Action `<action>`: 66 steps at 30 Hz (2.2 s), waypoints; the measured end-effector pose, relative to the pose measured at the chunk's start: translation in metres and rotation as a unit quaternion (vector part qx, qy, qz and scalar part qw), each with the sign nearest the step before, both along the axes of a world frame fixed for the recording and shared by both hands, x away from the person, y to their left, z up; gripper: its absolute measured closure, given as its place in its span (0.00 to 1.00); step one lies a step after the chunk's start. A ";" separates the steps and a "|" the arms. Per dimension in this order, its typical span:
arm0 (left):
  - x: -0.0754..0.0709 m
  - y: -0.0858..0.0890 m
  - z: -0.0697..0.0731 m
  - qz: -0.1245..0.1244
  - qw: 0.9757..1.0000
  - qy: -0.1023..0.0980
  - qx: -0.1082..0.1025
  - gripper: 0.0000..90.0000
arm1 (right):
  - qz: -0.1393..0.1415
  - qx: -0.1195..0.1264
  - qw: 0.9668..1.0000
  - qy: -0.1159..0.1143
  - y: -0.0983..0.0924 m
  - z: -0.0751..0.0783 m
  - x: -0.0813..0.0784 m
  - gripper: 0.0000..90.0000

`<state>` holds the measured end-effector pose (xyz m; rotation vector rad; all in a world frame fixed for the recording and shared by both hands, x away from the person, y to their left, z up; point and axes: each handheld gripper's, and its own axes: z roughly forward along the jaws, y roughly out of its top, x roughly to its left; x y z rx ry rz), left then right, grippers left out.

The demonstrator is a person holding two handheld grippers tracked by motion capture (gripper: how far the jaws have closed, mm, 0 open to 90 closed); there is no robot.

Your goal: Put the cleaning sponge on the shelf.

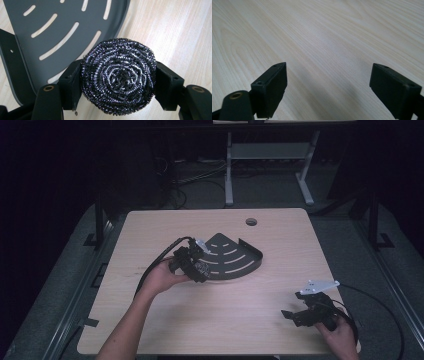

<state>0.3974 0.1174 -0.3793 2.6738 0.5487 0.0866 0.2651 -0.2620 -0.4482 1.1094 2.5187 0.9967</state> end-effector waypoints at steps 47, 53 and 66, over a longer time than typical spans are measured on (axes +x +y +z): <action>0.054 -0.030 -0.017 0.015 1.000 0.003 0.003 0.36 | 0.002 0.001 1.000 0.004 0.001 -0.001 0.000 0.16; 0.058 -0.034 -0.022 0.018 1.000 0.000 0.005 0.36 | 0.003 0.000 1.000 0.003 0.001 -0.001 0.000 0.16; 0.071 -0.035 -0.036 0.040 0.999 0.015 0.000 0.35 | 0.001 0.002 1.000 0.003 -0.001 -0.001 0.000 0.16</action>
